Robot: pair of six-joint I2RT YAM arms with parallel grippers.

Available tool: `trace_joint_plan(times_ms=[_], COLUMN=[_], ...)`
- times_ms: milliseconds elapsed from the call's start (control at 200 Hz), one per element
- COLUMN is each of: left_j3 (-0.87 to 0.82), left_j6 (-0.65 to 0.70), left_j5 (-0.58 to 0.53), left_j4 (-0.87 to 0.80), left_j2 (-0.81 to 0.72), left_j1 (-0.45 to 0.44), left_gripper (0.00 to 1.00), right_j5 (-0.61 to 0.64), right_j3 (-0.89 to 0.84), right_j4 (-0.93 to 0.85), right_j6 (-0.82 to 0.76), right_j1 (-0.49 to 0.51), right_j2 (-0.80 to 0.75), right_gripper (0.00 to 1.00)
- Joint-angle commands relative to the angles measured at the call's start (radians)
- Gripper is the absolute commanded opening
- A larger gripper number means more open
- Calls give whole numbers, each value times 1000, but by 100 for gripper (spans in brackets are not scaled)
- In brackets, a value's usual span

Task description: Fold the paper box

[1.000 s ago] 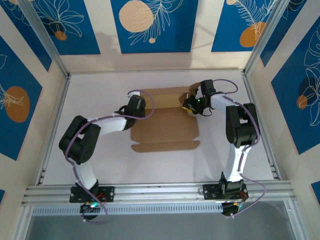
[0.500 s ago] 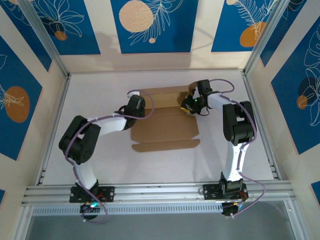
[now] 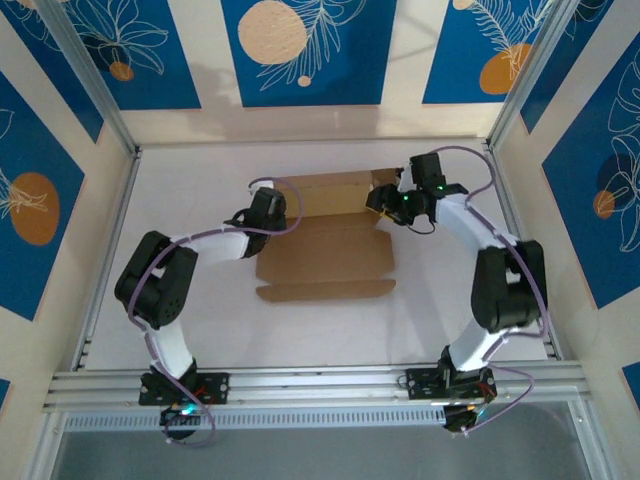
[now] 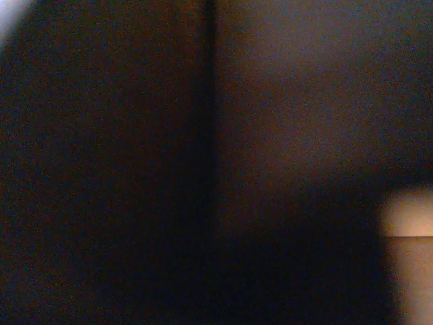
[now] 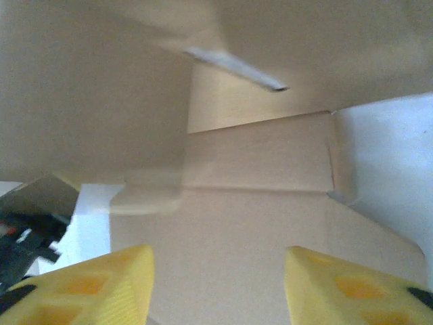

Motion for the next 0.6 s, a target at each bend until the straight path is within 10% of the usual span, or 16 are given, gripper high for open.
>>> trace_joint_plan(times_ms=[0,170,595], left_j3=[2,-5,-6], left_j6=[10,19,183], left_j5=[37,50,53], left_j4=[-130,-115,-79], left_j2=[3,4,-18], left_j1=[19,26,21], left_gripper=[0,0,0], right_j5=[43,196,366], right_j3=[-48,-14,291], right_j4=[7,41,-124], right_j6=[-13,32,10], right_j1=[-7,-52,-260], right_j2=[-169,-277,125], right_gripper=[51,45,43])
